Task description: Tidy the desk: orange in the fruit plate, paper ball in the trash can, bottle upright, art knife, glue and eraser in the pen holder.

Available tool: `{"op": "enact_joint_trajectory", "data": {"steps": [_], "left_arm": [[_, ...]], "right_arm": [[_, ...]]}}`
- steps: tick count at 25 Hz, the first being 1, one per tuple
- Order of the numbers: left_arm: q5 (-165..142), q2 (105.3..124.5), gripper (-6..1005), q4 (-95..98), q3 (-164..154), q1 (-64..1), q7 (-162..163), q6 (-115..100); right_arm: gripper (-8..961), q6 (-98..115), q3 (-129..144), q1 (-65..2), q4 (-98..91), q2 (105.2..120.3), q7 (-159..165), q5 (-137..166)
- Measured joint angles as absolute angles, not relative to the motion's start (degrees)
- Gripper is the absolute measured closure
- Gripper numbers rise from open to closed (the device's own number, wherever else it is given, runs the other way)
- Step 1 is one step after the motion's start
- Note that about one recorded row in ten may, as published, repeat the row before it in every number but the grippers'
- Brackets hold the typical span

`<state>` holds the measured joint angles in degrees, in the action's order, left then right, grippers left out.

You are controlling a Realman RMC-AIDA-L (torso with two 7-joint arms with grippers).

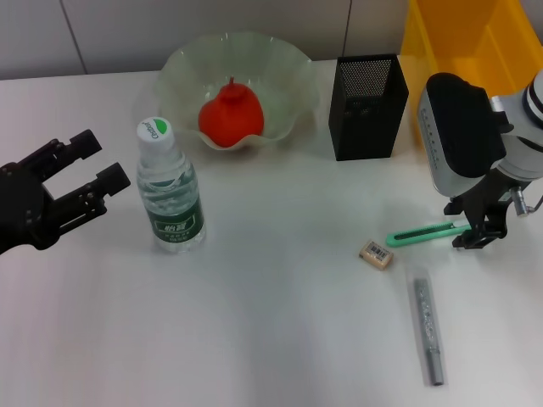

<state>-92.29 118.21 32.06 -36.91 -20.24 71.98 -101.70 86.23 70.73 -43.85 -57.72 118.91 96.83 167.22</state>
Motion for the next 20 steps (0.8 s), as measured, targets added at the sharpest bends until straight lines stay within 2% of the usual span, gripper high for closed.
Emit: {"op": "enact_joint_trajectory", "data": {"steps": [15,20], "left_arm": [[-92.3,118.21,213,32.1,-36.9,-20.6,72.0,-101.0],[-92.3,118.21,213,32.1,-36.9,-20.6,72.0,-101.0]], "right_arm": [[490,85.5,69.2,-43.9,-56.5,118.82,97.4,167.1],[528,85.4,69.2,-43.9,-56.4,118.82,97.4,167.1]]}}
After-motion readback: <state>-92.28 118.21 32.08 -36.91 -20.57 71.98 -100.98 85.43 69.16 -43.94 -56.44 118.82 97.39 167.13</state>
